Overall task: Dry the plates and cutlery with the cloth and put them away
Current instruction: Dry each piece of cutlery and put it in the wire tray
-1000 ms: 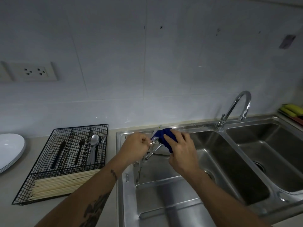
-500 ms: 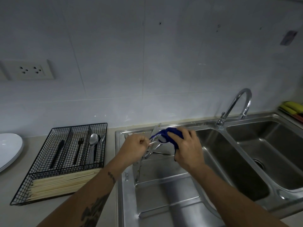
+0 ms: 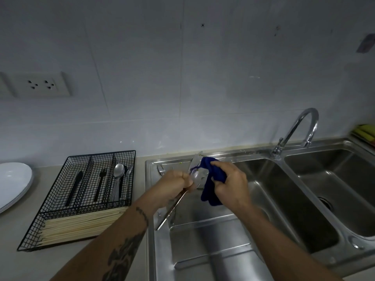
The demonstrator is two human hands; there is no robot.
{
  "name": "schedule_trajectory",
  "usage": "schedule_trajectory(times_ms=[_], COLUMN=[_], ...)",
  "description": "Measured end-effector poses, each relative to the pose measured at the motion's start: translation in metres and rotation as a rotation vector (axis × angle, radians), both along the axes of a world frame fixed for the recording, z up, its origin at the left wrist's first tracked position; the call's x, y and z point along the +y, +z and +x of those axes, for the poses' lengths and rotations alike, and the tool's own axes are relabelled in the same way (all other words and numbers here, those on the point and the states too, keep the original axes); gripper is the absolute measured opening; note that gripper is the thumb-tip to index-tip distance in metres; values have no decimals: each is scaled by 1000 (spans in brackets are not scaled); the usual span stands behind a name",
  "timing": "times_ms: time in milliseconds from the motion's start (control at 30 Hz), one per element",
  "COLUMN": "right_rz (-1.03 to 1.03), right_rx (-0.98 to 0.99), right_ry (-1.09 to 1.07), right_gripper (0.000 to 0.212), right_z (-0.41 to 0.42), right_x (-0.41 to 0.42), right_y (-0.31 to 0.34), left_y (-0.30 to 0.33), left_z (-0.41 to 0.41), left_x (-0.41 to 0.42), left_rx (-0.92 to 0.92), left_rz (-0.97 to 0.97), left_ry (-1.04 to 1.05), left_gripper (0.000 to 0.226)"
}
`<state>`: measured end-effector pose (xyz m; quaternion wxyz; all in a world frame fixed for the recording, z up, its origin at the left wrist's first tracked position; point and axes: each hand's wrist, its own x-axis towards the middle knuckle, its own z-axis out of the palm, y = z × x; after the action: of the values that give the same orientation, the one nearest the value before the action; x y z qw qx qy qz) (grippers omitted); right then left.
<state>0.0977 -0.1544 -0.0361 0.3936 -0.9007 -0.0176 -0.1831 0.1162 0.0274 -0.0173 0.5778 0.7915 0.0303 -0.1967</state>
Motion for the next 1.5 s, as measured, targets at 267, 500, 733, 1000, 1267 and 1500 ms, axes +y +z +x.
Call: schedule_trajectory(times_ms=[267,500,733,1000,1267,1500], right_rz=[-46,-422,-446,-510,-499,-628], right_rx=[21,-42,-18,-110,-126,-146], right_ry=[-7,43,-127,124,35,103], right_gripper=[52,66,59,77,82,72], right_z=[0,-19,-12,-6,-3,-6], right_x=[4,36,14,28,11,2], right_y=[15,14,29,-10,-28,-11], left_y=[19,16,6,19,16,20], left_z=[13,19,18,18,8,7], left_x=[0,-5,15,-7,1,-1], left_rx=[-129,-228,-365,57,143,175], left_rz=[39,77,301,-260,-324,-403], left_ry=[118,314,440,450,405,371], left_gripper=[33,26,13,13,21,19])
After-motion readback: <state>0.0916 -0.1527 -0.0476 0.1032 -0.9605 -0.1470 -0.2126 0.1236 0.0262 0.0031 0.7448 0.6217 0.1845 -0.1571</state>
